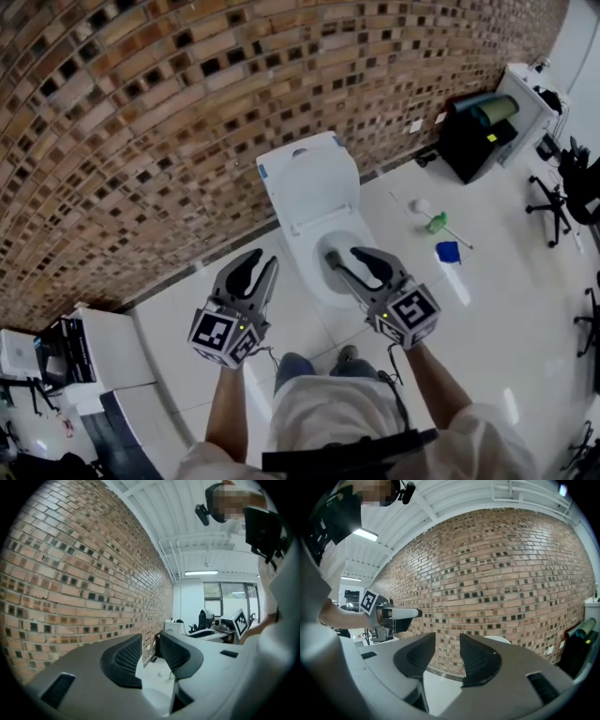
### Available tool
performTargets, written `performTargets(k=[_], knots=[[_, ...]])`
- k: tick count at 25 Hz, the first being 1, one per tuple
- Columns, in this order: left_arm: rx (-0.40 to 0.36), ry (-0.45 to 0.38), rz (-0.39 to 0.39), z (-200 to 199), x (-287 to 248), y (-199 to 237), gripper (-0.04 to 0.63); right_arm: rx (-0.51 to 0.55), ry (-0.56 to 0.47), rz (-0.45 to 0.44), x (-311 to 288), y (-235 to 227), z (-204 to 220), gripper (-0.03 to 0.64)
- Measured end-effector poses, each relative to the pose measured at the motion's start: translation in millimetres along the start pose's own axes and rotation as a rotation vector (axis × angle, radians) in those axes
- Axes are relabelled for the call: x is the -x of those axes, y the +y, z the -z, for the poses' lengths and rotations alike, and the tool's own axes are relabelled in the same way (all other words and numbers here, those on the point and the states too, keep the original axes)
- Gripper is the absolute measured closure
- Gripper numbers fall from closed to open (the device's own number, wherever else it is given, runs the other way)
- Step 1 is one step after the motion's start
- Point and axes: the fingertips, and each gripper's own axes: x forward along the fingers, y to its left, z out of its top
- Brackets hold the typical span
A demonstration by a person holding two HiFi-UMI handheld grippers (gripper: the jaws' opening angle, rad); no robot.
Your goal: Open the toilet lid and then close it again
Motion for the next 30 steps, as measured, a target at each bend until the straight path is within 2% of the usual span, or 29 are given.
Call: performTargets(k=[4, 9, 11, 14, 17, 20, 25, 30], knots=[[-0.054, 0.001, 0.055, 1, -7, 15, 0.477, 0.012, 0.010, 0.057, -19, -1, -1, 0.445], [-0.102, -0.019, 0.104, 8, -1, 77, 0.477, -0.037, 0.062, 0.171, -81, 4, 8, 0.445], [-0.135, -0.017, 0.130, 11, 3, 109, 0.477, -0.079, 0.076, 0.261, -117, 2, 15, 0.438], [-0.167, 0.004, 0.170, 17, 6, 157, 0.478, -0.144, 0.079, 0.422, -174, -6, 24, 0.381], [-0.197, 0.042, 0.228, 24, -2, 196, 0.477, -0.252, 0.069, 0.540, -226, -15, 39, 0.374], [-0.201, 0.030, 0.242, 29, -18, 226, 0.477, -0.314, 0.090, 0.608, -273, -41, 55, 0.373], [-0.209, 0.019, 0.254, 33, -35, 249, 0.477, -0.426, 0.109, 0.789, -316, -107, 91, 0.374], [-0.163, 0.015, 0.251, 49, -43, 255, 0.477, -0.501, 0.147, 0.869, -355, -171, 123, 0.373]])
